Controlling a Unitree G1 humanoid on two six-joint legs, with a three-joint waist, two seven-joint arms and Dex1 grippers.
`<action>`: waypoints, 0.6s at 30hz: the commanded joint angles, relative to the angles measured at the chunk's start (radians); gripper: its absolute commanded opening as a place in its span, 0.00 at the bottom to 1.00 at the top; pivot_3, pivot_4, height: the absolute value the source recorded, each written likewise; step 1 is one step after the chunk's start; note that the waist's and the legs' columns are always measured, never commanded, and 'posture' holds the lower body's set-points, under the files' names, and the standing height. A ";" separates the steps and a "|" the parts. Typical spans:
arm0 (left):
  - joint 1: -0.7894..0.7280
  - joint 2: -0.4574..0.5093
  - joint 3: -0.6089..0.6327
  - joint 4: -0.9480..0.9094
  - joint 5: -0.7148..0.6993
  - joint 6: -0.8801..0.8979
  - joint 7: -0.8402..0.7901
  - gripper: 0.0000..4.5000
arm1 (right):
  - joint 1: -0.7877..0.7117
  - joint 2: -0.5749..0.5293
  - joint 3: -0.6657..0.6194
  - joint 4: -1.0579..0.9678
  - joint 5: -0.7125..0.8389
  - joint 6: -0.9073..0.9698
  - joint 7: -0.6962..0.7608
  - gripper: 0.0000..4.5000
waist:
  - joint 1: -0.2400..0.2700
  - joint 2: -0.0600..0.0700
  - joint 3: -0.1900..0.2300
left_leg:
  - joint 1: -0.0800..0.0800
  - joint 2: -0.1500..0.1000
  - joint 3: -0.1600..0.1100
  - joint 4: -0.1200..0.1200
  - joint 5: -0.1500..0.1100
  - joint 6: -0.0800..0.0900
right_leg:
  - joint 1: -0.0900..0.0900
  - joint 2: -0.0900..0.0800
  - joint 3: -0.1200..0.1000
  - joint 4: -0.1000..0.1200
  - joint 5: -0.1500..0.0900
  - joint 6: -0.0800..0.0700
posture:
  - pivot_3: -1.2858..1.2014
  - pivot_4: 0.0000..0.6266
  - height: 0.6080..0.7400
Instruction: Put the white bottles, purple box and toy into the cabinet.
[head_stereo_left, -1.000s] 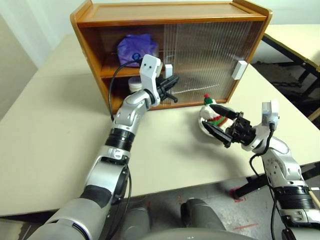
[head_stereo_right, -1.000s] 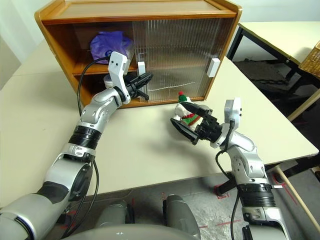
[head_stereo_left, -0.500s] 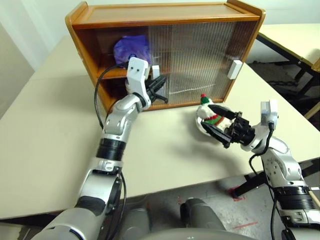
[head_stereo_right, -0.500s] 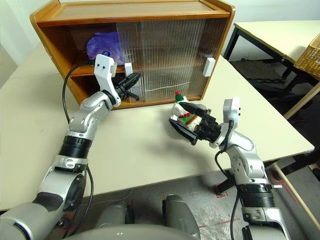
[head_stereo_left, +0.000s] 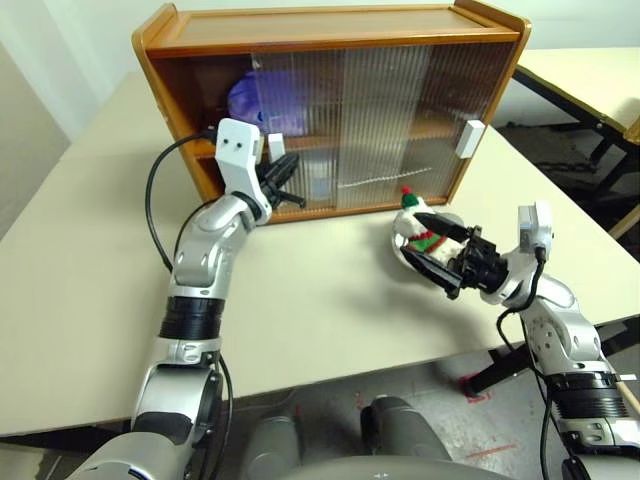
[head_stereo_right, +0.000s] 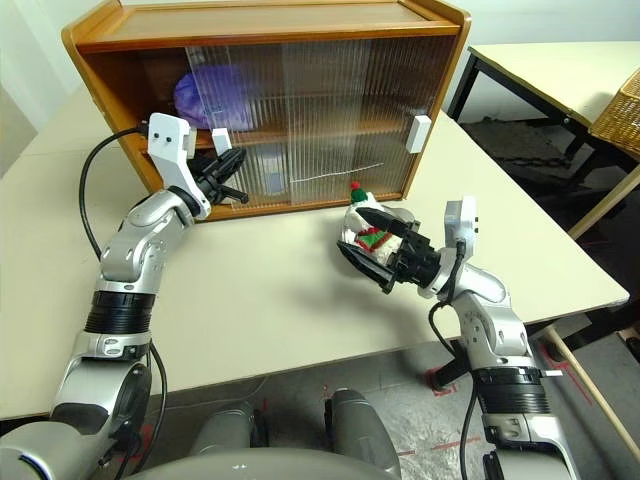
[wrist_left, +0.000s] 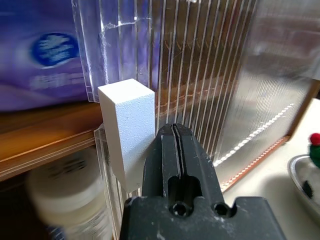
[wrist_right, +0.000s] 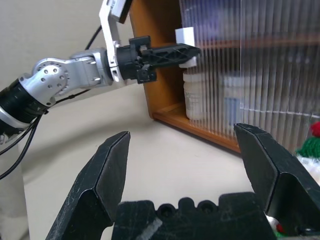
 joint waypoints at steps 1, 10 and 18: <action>0.034 0.036 0.065 -0.025 0.003 0.029 0.051 0.02 | -0.007 0.004 0.011 0.007 -0.006 -0.006 0.007 1.00 | 0.000 0.000 0.000 | 0.000 0.000 0.000 0.000 0.000 0.000 | 0.000 0.000 0.000 0.000 0.000 0.000 | 0.56 0.00 1.00; 0.107 0.081 0.119 -0.117 -0.009 0.074 0.079 0.02 | -0.023 0.005 0.013 0.014 -0.002 0.003 0.015 1.00 | 0.002 0.000 0.000 | 0.000 0.001 0.000 0.000 0.000 0.000 | 0.000 0.000 0.000 0.000 0.000 0.000 | 0.57 0.00 1.00; 0.181 0.117 0.179 -0.179 -0.019 0.103 0.104 0.02 | -0.041 0.010 0.016 0.039 -0.001 -0.001 0.037 1.00 | 0.011 0.000 0.000 | 0.000 0.002 0.000 0.000 0.000 -0.001 | -0.002 -0.001 -0.002 -0.001 -0.001 -0.002 | 0.58 0.00 1.00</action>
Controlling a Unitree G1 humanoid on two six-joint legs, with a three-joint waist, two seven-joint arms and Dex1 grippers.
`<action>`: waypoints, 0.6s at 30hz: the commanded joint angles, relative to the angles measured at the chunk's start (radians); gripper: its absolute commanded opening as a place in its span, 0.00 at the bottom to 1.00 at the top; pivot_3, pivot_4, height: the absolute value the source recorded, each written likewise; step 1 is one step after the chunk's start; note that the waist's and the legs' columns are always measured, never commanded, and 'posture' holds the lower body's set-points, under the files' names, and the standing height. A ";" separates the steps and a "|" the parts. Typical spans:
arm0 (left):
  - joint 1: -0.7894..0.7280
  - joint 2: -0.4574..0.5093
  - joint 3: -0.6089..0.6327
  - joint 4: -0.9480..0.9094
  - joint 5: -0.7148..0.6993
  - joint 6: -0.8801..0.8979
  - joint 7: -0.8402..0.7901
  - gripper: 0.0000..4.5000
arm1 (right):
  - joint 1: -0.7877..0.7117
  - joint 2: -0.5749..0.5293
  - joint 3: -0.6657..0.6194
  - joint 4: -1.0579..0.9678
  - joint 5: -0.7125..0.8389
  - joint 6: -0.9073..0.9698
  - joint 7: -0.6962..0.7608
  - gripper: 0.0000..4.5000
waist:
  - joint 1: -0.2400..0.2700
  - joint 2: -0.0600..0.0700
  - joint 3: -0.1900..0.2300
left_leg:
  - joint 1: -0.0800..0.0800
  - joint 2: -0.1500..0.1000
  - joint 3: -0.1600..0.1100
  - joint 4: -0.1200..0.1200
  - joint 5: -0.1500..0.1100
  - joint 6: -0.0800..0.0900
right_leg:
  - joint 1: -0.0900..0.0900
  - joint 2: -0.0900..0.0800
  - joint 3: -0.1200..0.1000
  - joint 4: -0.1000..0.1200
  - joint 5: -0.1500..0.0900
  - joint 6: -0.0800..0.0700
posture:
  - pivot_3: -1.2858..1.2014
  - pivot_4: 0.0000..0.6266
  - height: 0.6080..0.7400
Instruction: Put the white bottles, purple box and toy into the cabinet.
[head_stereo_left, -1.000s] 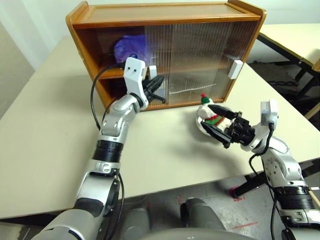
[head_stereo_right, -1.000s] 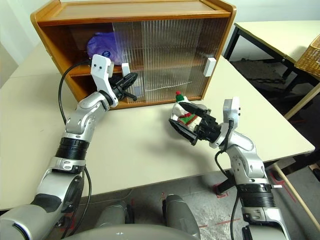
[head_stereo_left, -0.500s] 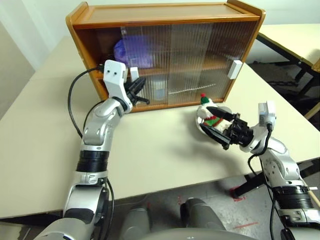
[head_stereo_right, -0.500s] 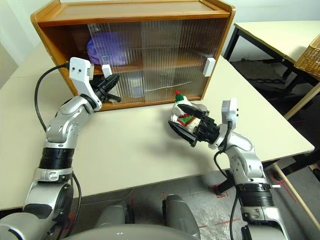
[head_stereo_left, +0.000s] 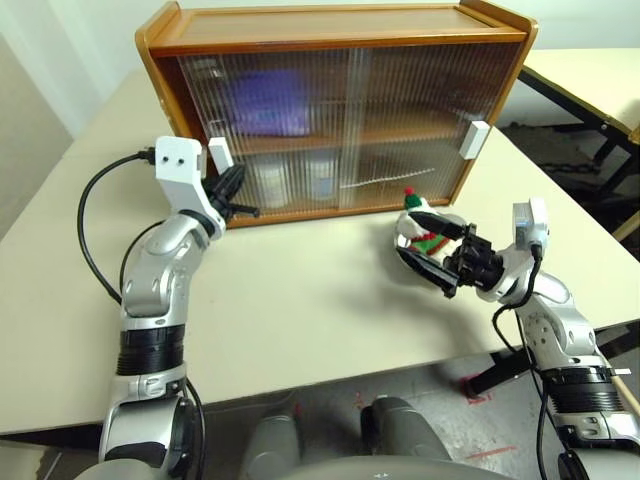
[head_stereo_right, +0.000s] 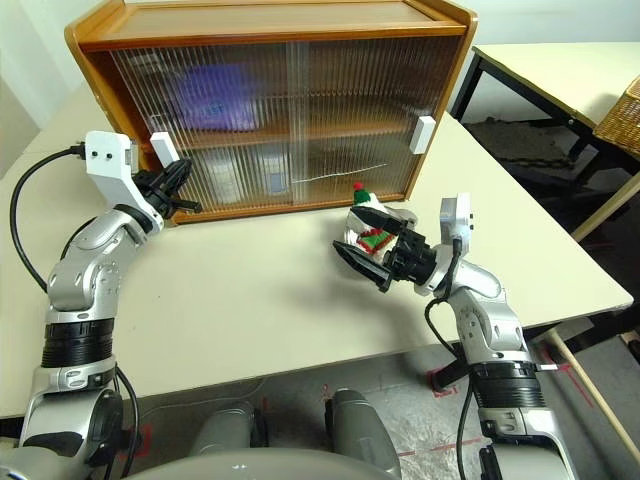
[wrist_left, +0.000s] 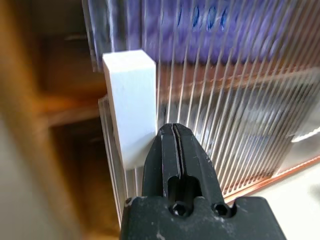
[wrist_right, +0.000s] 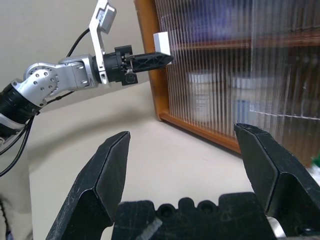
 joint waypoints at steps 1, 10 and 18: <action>0.038 0.028 0.047 -0.033 0.001 0.025 0.032 0.02 | -0.015 0.004 0.007 0.027 0.000 -0.004 0.014 1.00 | 0.003 0.000 0.000 | 0.000 0.000 0.000 0.000 0.000 0.000 | 0.000 0.000 0.000 0.000 0.000 0.000 | 0.58 0.00 1.00; 0.059 0.047 0.050 -0.052 0.007 0.029 0.047 0.02 | -0.031 0.009 0.011 0.046 -0.006 -0.005 0.028 1.00 | 0.020 0.000 0.000 | -0.001 0.001 0.001 -0.002 -0.001 -0.001 | -0.002 0.000 -0.001 0.000 -0.001 -0.001 | 0.59 0.00 1.00; 0.055 0.007 0.049 -0.082 -0.042 0.012 0.035 0.22 | -0.037 -0.006 -0.002 0.030 -0.002 0.006 0.017 1.00 | 0.025 0.000 0.000 | -0.001 0.001 0.000 -0.004 -0.001 -0.001 | -0.002 0.000 -0.002 -0.001 -0.002 -0.003 | 0.59 0.00 1.00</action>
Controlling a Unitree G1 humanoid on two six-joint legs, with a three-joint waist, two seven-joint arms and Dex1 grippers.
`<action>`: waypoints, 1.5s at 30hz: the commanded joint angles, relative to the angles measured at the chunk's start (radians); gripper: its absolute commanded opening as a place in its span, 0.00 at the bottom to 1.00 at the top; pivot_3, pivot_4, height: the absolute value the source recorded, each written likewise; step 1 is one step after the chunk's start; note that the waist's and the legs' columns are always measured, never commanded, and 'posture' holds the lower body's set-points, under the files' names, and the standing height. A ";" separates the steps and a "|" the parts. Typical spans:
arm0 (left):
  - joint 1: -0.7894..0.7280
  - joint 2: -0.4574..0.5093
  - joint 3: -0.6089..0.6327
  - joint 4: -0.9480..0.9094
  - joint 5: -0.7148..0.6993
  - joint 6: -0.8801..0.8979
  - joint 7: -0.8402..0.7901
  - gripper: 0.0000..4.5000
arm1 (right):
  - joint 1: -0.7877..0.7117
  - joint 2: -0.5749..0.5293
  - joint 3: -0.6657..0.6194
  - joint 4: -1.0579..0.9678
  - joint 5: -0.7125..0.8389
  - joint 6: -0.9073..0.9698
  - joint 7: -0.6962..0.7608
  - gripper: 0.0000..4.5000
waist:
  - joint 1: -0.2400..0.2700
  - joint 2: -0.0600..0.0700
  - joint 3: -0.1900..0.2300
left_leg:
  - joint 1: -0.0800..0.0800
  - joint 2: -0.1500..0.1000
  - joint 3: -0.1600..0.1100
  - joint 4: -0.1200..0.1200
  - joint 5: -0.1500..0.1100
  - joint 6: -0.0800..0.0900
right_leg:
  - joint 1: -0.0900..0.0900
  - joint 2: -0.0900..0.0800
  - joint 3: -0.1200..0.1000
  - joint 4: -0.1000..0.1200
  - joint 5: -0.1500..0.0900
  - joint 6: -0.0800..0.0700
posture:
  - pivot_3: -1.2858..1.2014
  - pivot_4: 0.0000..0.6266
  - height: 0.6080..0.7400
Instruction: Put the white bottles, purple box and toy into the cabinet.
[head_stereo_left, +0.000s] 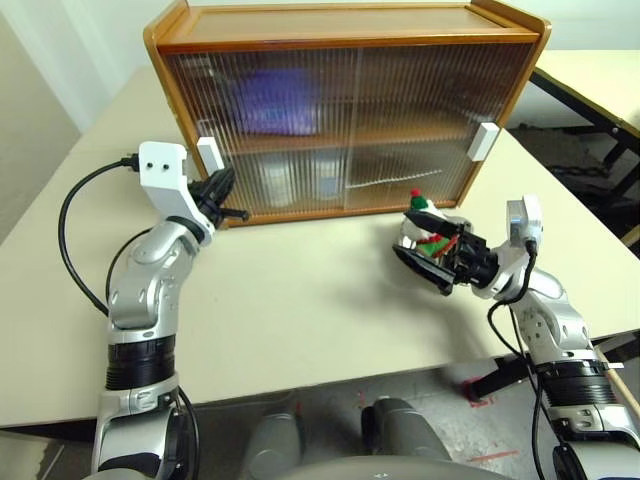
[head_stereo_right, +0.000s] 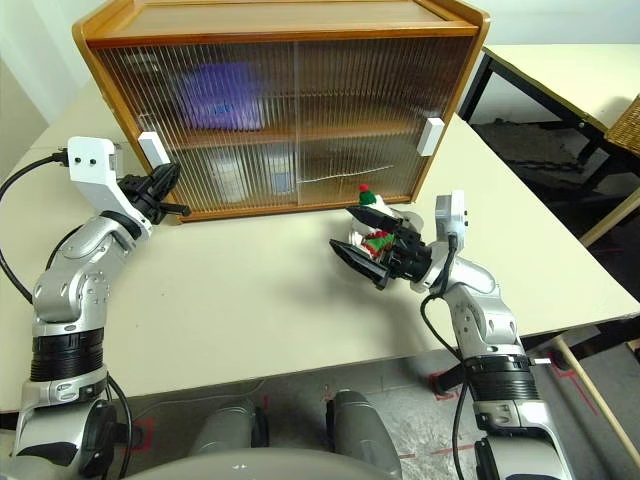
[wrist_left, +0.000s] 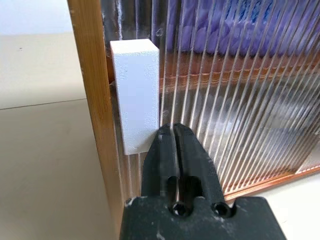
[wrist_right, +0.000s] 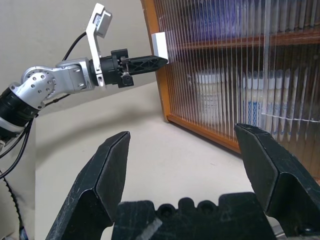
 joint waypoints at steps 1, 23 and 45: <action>0.013 0.005 0.011 -0.018 -0.005 -0.024 -0.004 0.30 | -0.011 -0.020 -0.018 -0.008 0.002 0.000 -0.002 1.00 | 0.001 0.000 0.000 | 0.000 0.000 0.000 0.000 0.000 0.000 | 0.000 0.000 0.000 0.000 0.000 0.000 | 0.59 0.00 1.00; 0.259 0.112 -0.060 -0.184 -0.148 0.096 -0.215 0.99 | -0.088 -0.231 -0.313 0.206 0.058 0.006 -0.068 1.00 | 0.026 0.000 0.001 | -0.001 -0.001 0.000 -0.002 0.001 0.001 | 0.000 -0.002 0.000 -0.007 -0.002 0.001 | 0.58 0.00 1.00; 0.382 0.208 -0.004 -0.281 -0.346 -0.150 -0.640 1.00 | -0.420 -0.198 -0.300 0.654 -0.168 -0.090 -0.480 0.00 | 0.023 0.002 0.001 | -0.002 -0.001 0.000 -0.012 0.003 0.005 | 0.000 -0.003 0.000 -0.016 0.000 -0.003 | 0.60 0.00 1.00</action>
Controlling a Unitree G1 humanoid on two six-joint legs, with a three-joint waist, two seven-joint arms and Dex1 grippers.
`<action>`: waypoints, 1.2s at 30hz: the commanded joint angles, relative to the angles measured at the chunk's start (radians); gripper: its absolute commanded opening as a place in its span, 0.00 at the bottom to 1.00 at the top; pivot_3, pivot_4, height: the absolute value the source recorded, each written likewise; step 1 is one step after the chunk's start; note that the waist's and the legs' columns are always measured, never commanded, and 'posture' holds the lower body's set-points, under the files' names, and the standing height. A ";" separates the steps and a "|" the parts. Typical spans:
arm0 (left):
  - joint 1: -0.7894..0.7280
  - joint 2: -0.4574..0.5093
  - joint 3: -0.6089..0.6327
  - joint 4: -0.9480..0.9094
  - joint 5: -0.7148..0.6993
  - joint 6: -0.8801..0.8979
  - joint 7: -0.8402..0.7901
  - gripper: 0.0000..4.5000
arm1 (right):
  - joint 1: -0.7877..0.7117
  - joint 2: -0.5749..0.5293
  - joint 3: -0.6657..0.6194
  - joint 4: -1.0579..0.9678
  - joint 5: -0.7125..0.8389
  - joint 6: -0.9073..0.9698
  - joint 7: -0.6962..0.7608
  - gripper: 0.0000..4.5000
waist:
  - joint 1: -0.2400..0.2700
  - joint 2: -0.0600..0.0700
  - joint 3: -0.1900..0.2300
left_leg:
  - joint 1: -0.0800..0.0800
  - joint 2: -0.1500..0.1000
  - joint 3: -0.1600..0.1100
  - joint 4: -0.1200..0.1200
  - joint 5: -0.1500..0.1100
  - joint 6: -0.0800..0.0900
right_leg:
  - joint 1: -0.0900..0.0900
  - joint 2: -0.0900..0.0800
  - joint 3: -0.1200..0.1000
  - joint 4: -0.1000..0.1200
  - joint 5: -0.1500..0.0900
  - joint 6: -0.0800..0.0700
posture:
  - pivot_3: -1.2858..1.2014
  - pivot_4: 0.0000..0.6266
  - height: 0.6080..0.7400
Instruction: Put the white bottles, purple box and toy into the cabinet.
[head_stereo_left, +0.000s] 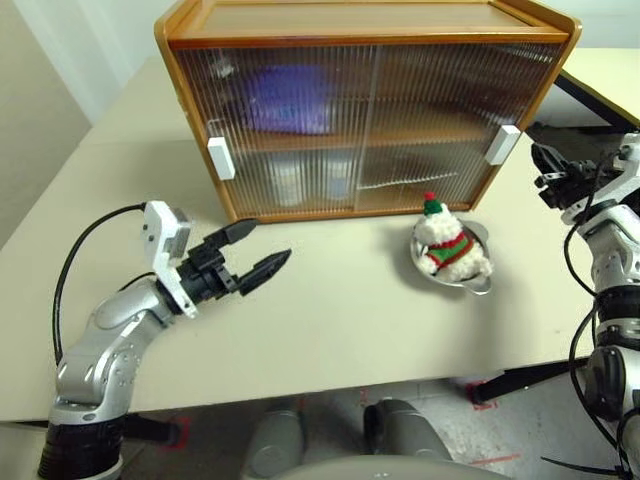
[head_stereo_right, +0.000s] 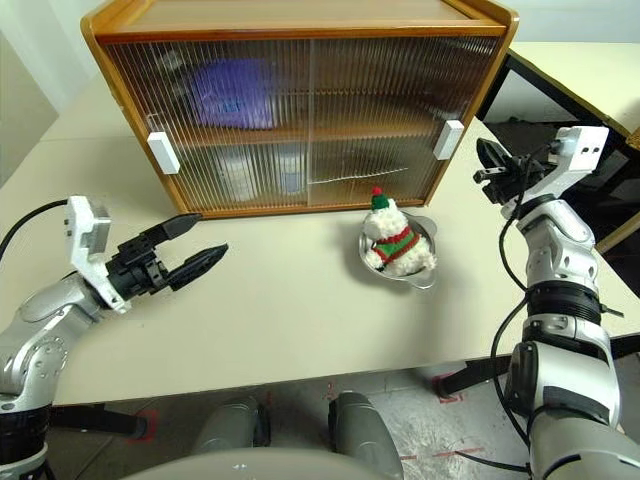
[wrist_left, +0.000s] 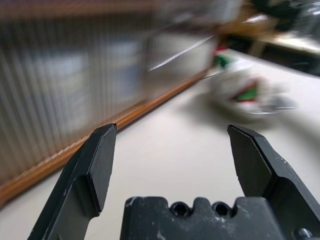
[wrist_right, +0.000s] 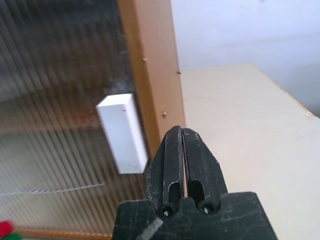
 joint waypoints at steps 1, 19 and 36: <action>0.009 0.010 0.016 -0.033 -0.050 -0.043 -0.054 1.00 | -0.037 0.009 0.015 0.055 -0.026 -0.008 -0.021 0.00 | 0.001 0.000 0.000 | 0.000 0.000 0.000 0.000 0.000 0.000 | 0.000 0.000 0.000 0.000 0.000 0.000 | 0.60 0.00 1.00; -0.021 -0.038 0.002 -0.051 -0.111 -0.077 -0.007 1.00 | -0.095 0.054 0.041 0.076 -0.048 0.028 -0.035 0.00 | -0.001 0.002 -0.001 | 0.000 0.000 0.000 0.000 0.000 0.000 | 0.001 0.001 0.000 0.001 0.000 0.001 | 0.60 0.00 1.00; -0.025 -0.041 -0.011 -0.040 -0.103 -0.091 0.005 1.00 | -0.039 0.078 0.069 -0.055 -0.058 0.122 -0.091 0.00 | -0.007 0.005 0.000 | 0.001 0.002 0.002 0.000 0.000 0.000 | 0.001 0.004 0.001 0.004 0.001 -0.002 | 0.60 0.00 1.00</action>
